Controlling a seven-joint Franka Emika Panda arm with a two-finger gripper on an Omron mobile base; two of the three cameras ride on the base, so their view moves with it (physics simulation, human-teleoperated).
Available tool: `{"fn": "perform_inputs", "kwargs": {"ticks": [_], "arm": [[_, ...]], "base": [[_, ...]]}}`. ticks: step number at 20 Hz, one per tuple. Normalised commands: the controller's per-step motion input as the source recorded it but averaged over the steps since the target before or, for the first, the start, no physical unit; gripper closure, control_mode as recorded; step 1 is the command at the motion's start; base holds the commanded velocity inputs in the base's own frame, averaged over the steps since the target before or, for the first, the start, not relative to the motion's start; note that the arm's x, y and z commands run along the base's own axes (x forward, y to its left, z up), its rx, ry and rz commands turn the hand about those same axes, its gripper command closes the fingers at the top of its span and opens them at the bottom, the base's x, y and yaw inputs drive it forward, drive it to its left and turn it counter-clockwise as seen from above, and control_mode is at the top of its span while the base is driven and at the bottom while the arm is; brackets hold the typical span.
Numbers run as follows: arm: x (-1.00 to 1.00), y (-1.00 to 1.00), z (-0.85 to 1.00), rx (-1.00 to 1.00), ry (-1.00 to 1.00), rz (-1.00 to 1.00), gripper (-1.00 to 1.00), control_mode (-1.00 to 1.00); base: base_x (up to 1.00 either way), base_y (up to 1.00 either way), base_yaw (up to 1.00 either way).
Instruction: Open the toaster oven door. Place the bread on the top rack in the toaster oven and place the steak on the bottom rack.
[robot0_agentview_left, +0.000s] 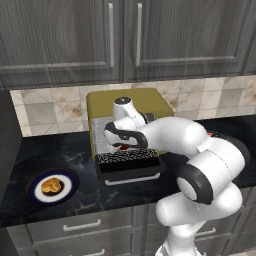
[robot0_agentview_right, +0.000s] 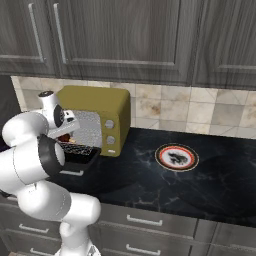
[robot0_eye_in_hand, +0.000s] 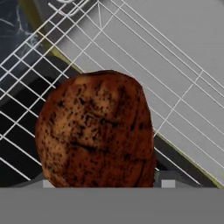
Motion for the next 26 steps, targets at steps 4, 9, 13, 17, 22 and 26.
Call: {"fn": "perform_inputs", "kwargs": {"ticks": [4,9,13,17,22,26], "arm": [[0.14,0.05,-0.13,0.01,-0.09,0.0,1.0,-1.0],[0.09,0.04,-0.16,0.05,-0.01,-0.01,1.0,-1.0],[-0.03,0.03,-0.19,0.07,0.01,-0.03,1.0,-1.0],[-0.06,0.1,-0.18,0.05,0.01,-0.03,-1.0,-1.0],[-0.01,0.04,-0.05,0.01,0.0,-0.01,-1.0,-1.0],[-0.03,-0.02,0.0,0.0,0.0,0.0,-1.0,-1.0]], "base": [[0.0,0.0,0.0],[0.0,0.0,0.0],[0.0,0.0,0.0],[0.0,0.0,0.0],[0.0,0.0,0.0],[0.0,0.0,0.0]]}}
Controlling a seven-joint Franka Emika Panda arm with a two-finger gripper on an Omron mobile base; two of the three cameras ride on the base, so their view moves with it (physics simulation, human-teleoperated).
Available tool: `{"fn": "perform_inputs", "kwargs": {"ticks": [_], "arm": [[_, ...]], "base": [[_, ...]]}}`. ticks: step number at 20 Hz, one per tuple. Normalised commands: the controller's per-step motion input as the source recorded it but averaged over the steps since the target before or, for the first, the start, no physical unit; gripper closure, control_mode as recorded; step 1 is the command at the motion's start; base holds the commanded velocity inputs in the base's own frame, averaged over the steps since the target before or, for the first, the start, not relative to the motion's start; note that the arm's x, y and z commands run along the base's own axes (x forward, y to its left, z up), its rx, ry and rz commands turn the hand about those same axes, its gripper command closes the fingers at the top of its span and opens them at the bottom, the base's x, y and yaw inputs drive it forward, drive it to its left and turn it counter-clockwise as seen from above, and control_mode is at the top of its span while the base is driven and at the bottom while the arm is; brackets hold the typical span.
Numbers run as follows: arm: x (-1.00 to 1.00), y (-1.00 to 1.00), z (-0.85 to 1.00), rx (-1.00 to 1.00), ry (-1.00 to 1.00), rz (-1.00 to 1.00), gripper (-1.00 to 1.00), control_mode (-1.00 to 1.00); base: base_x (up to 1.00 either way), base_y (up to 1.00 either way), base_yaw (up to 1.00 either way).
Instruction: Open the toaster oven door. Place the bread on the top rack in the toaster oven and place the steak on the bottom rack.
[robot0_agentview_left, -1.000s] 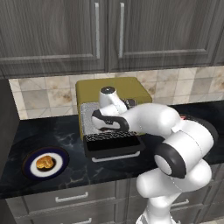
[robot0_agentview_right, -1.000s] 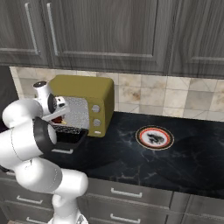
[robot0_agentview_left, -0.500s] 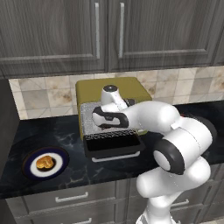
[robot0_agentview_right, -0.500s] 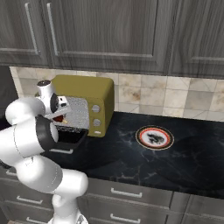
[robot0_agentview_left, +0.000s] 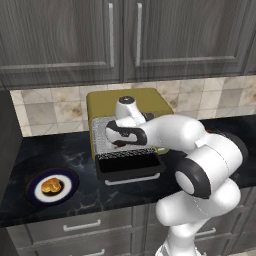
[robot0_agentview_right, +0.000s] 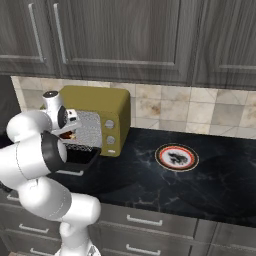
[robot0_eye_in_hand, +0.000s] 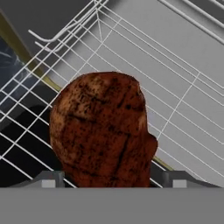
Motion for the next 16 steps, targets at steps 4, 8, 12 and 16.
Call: {"fn": "perform_inputs", "kwargs": {"ticks": [4,8,12,16], "arm": [[-0.09,-0.03,0.04,0.0,0.0,-0.02,-1.0,-1.0],[-0.17,-0.12,0.13,0.0,0.0,-0.08,-1.0,-1.0],[-0.38,-0.27,0.08,0.0,0.0,-0.16,-1.0,-1.0],[-0.56,-0.04,0.0,0.01,0.0,-0.32,-1.0,-1.0]], "base": [[0.0,0.0,0.0],[0.0,0.0,0.0],[0.0,0.0,0.0],[0.0,0.0,0.0]]}}
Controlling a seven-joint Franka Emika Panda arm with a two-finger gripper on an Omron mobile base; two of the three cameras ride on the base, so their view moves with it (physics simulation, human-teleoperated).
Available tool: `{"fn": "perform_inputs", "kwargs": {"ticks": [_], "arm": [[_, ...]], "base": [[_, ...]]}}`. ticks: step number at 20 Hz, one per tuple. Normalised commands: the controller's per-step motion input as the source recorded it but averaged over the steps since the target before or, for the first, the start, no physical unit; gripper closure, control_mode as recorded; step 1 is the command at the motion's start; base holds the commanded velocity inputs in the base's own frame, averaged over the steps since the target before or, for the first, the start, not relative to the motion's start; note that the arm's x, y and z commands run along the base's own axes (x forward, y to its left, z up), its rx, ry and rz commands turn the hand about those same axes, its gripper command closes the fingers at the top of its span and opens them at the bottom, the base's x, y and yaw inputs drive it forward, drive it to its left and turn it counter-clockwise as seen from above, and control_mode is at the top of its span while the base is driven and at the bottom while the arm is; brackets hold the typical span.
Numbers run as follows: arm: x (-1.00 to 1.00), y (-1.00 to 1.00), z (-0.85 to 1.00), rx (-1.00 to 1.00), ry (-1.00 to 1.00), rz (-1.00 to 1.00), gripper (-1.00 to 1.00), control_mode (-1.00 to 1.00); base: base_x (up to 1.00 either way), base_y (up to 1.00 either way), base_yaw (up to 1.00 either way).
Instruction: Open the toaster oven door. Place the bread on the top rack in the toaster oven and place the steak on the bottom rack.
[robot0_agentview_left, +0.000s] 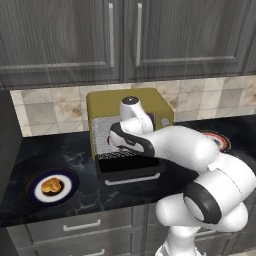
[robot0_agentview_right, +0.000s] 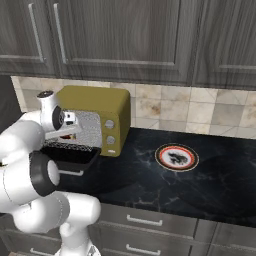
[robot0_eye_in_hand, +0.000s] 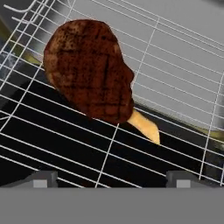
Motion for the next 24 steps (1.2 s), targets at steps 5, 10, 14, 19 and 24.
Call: {"fn": "perform_inputs", "kwargs": {"ticks": [5,10,14,19,24], "arm": [[-0.5,0.07,-0.06,0.04,0.0,-0.35,-1.0,-1.0],[-0.21,0.01,-0.19,0.11,0.14,-0.28,-1.0,-1.0],[0.0,0.13,-0.31,0.13,0.05,-0.1,-1.0,-1.0],[0.11,0.18,-0.32,0.09,0.01,-0.04,-1.0,-1.0],[0.18,0.14,-0.21,0.01,0.0,-0.01,-1.0,-1.0]], "base": [[0.0,0.0,0.0],[0.0,0.0,0.0],[0.0,0.0,0.0],[0.0,0.0,0.0],[0.0,0.0,0.0]]}}
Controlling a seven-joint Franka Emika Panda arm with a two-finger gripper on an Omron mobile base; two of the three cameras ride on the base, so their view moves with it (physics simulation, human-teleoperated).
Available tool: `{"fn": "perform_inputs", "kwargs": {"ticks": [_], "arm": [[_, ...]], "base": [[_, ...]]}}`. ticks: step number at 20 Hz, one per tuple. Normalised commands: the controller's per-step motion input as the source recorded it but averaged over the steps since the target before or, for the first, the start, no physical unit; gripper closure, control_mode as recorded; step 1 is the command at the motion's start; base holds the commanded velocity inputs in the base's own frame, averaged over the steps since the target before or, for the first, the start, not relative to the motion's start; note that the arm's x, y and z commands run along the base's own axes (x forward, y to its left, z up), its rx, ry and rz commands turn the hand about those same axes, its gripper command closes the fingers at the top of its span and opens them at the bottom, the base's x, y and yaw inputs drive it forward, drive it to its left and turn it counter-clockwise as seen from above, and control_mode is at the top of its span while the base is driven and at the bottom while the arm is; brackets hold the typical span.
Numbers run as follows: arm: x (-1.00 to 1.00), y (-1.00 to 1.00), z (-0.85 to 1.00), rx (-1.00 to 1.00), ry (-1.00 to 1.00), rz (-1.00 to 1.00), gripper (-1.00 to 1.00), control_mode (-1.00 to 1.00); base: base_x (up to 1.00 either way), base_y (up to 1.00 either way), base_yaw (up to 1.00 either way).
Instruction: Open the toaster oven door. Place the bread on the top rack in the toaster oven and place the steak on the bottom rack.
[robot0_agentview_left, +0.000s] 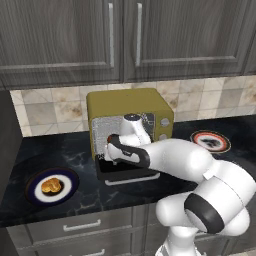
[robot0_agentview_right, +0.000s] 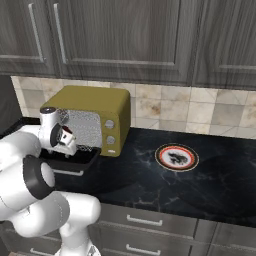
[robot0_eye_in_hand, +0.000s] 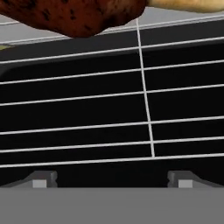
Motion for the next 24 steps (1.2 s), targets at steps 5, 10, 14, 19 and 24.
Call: {"fn": "perform_inputs", "kwargs": {"ticks": [5,10,14,19,24], "arm": [[0.33,0.09,-0.08,0.0,-0.01,0.0,-1.0,-1.0],[0.36,0.02,-0.17,0.0,-0.01,0.0,-1.0,-1.0],[0.4,0.0,-0.11,-0.01,-0.03,0.0,-1.0,-1.0],[0.25,-0.02,-0.01,-0.08,-0.04,0.0,-1.0,-1.0],[0.21,-0.03,0.01,-0.12,0.0,0.0,-1.0,-1.0]], "base": [[0.0,0.0,0.0],[0.0,0.0,0.0],[0.0,0.0,0.0],[0.0,0.0,0.0],[0.0,0.0,0.0]]}}
